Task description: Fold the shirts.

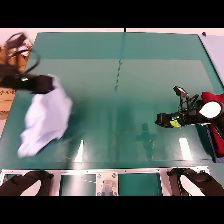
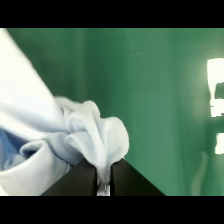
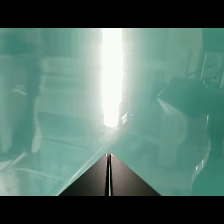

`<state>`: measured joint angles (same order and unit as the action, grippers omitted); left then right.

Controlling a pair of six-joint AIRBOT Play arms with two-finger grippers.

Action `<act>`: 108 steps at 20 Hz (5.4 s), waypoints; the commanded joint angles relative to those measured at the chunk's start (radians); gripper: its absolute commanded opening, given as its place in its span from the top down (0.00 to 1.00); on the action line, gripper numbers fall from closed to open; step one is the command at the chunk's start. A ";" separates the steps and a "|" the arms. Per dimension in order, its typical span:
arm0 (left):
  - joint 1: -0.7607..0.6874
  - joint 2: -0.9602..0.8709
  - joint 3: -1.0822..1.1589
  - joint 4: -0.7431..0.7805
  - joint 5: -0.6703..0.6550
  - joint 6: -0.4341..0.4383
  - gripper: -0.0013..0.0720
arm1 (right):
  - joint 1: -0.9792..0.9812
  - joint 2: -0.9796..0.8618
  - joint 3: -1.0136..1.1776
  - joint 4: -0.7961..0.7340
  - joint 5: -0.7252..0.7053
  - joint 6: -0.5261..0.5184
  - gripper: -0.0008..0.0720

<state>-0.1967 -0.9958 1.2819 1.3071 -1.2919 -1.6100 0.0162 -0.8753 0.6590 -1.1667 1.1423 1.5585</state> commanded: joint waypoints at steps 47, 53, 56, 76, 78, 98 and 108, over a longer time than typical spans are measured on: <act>0.034 -0.081 0.742 0.034 0.135 0.101 0.95 | -0.208 -0.050 0.830 0.448 -0.140 -0.225 0.97; 0.034 0.105 0.812 0.148 0.463 0.100 0.95 | -0.379 0.274 0.930 0.438 -0.165 -0.224 0.97; 0.034 0.077 0.809 0.159 0.497 0.101 0.95 | -0.393 0.341 0.927 0.422 -0.151 -0.224 0.97; -0.231 -0.945 0.718 -0.457 0.430 0.475 0.95 | -0.392 0.049 -0.314 0.423 -0.375 -0.367 0.97; -0.215 -0.944 0.719 -0.446 0.375 0.389 0.27 | -0.392 0.010 -0.309 0.423 -0.375 -0.367 0.97; 0.330 -0.205 -0.219 -0.241 -0.053 0.176 0.95 | -0.415 -0.576 0.291 0.354 -0.194 -0.364 0.54; 0.343 -0.196 -0.523 -0.275 0.405 0.021 0.09 | -0.337 -0.904 0.602 0.370 -0.048 -0.366 0.97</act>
<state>0.1432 -1.1637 0.8146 1.0611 -1.0630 -1.5562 -0.3344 -1.7386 1.1973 -0.7990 1.0832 1.1954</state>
